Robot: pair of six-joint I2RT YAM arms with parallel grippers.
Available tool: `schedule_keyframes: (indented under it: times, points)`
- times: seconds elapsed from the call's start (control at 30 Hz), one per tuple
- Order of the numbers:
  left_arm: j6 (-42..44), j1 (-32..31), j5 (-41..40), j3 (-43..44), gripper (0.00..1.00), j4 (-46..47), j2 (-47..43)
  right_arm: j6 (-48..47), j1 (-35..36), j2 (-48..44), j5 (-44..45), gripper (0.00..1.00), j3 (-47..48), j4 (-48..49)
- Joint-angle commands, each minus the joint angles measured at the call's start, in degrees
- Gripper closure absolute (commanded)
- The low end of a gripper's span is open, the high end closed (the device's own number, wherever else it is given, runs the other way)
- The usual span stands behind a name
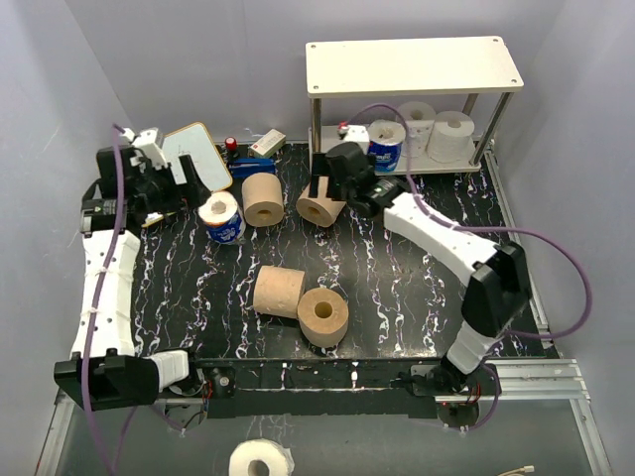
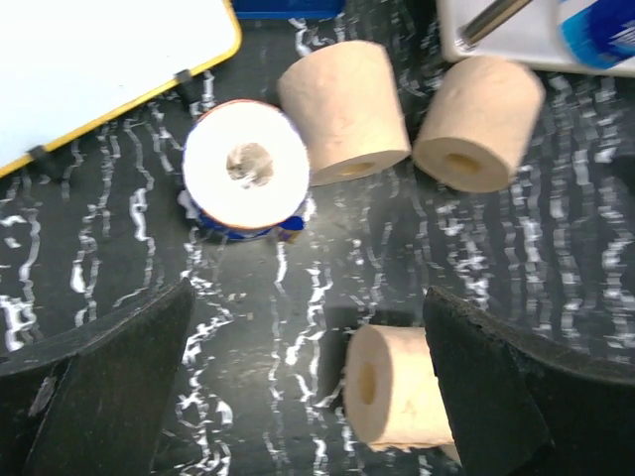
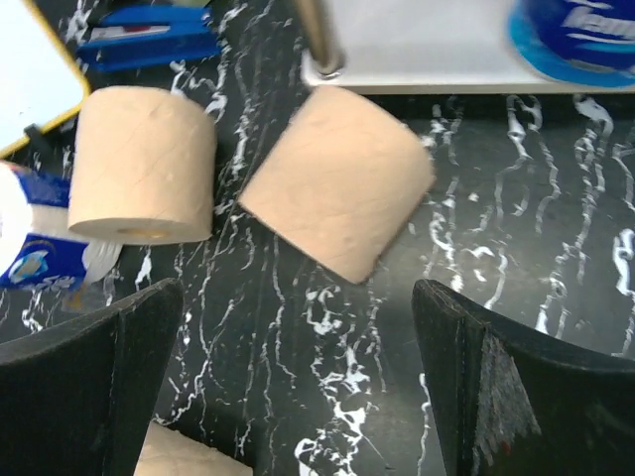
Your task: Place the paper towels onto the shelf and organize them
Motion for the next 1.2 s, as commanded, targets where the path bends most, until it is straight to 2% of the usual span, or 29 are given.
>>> schedule_keyframes:
  times: [0.0,0.1,0.17,0.23,0.37,0.6,0.93,1.17]
  points:
    - [-6.9,8.2,23.4,3.6,0.02,-4.5,1.8,-5.9,5.7,7.4,-1.0,0.02,13.5,-2.1]
    - [-12.8,16.5,37.8,0.6,0.02,-1.2,3.9,-7.8,7.8,13.7,-0.2,0.02,23.5,-4.2]
    - [-19.0,23.0,47.2,-4.3,0.02,4.9,5.2,-7.9,7.9,17.9,-2.0,0.02,29.7,-5.9]
    - [-22.5,27.9,51.3,-7.5,0.02,9.1,6.5,-8.0,8.0,21.9,-3.1,0.02,35.6,-7.6]
    - [-15.5,30.7,47.2,-4.4,0.02,2.3,7.8,-7.6,8.8,29.9,-5.8,0.02,45.1,-9.8]
    - [-12.5,37.2,47.2,-4.9,0.02,-0.7,9.2,-6.5,11.8,40.7,-8.4,0.02,55.4,-9.4]
    - [-15.1,38.3,47.1,-7.9,0.02,3.9,8.4,-5.1,14.8,43.5,-6.5,0.02,53.0,-7.0]
    - [-15.2,38.4,47.6,-9.2,0.02,5.3,8.7,-3.2,15.9,46.5,-6.3,0.03,56.1,-5.9]
